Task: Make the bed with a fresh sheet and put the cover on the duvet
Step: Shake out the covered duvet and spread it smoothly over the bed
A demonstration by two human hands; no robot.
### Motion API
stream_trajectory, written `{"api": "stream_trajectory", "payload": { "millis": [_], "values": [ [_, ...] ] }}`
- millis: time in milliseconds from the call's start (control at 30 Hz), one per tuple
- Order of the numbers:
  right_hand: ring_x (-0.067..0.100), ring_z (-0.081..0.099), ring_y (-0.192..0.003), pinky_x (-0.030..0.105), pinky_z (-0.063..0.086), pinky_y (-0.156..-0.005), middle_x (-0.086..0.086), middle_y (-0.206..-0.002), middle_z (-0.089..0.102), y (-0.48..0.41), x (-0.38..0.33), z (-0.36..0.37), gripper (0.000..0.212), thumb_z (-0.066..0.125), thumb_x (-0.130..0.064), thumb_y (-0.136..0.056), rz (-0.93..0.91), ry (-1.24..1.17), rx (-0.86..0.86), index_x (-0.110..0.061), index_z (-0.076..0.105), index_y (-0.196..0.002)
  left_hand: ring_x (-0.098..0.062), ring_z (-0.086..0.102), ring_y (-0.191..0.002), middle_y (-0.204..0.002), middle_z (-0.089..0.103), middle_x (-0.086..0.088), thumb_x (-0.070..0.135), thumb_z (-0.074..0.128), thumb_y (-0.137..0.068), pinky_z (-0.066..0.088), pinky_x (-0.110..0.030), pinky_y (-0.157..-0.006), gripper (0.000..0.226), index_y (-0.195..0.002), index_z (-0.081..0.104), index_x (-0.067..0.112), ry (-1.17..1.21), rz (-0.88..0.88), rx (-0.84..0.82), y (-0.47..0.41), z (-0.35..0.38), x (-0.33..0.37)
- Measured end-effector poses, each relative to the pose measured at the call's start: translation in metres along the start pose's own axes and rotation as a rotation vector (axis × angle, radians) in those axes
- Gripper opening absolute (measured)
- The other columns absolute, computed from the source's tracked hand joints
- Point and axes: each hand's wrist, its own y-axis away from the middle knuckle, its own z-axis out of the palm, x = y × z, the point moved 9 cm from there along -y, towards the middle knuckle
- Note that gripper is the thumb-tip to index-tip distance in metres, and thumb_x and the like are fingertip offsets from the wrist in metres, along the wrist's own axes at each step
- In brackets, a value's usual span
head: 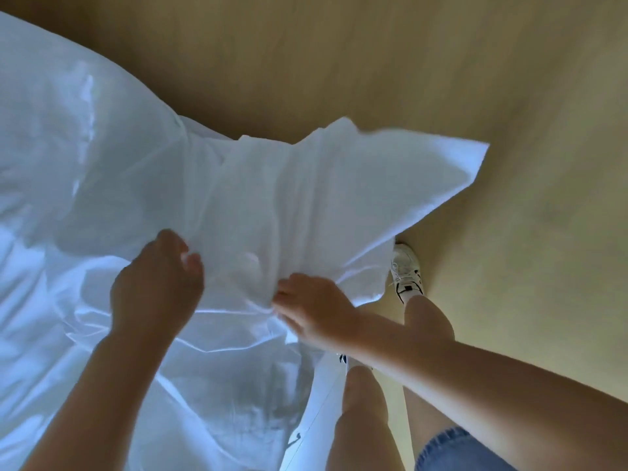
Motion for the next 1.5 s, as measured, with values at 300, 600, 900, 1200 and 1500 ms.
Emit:
{"api": "stream_trajectory", "payload": {
  "millis": [300,600,900,1200,1500],
  "values": [
    [0.033,0.057,-0.093,0.04,0.044,-0.082,0.016,-0.094,0.066,0.01,0.029,0.023,0.018,0.055,-0.011,-0.091,0.197,-0.161,-0.159,-0.001,0.069,-0.096,-0.028,0.048,-0.113,-0.122,0.049,-0.009,0.049,0.047,-0.092,0.039,-0.04,-0.085,0.048,-0.124,0.046,0.013,-0.228,0.36,-0.251,-0.012,0.103,0.13],
    [0.025,0.027,-0.135,0.039,0.026,-0.106,0.004,-0.143,0.037,0.016,0.233,-0.07,0.065,0.055,-0.051,-0.088,0.919,-0.114,0.065,-0.02,0.035,-0.141,-0.039,0.06,-0.078,-0.084,0.063,-0.02,0.023,0.051,-0.094,0.042,-0.041,-0.072,0.02,-0.082,0.055,0.008,0.066,0.302,0.075,-0.053,0.057,0.09],
    [0.028,0.031,-0.134,0.05,0.026,-0.106,0.004,-0.139,0.041,-0.002,0.285,-0.048,0.089,0.044,-0.081,-0.072,1.138,-0.155,-0.053,-0.023,0.036,-0.138,-0.045,0.054,-0.1,-0.108,0.055,-0.026,0.026,0.047,-0.093,0.042,-0.051,-0.088,0.027,-0.102,0.053,0.001,-0.026,-0.093,0.051,-0.104,0.041,0.015],
    [0.011,0.053,-0.069,0.026,0.04,-0.06,-0.009,-0.075,0.057,-0.036,0.308,-0.042,0.024,0.055,-0.039,-0.093,0.998,-0.495,0.025,-0.028,0.055,-0.071,-0.032,0.038,-0.129,-0.139,0.044,-0.008,0.06,0.041,-0.089,0.02,-0.058,-0.107,0.061,-0.137,0.042,0.022,-0.049,0.152,-0.035,-0.158,0.084,0.111],
    [0.01,0.038,-0.063,0.02,0.031,-0.052,-0.004,-0.07,0.045,-0.068,0.322,-0.043,0.02,0.044,-0.017,-0.097,0.92,-0.457,0.122,-0.016,0.049,-0.077,-0.026,0.054,-0.086,-0.09,0.063,-0.005,0.019,0.044,-0.094,0.034,-0.03,-0.068,0.021,-0.092,0.063,0.009,0.261,0.209,-0.046,-0.21,0.099,0.146]
  ]
}}
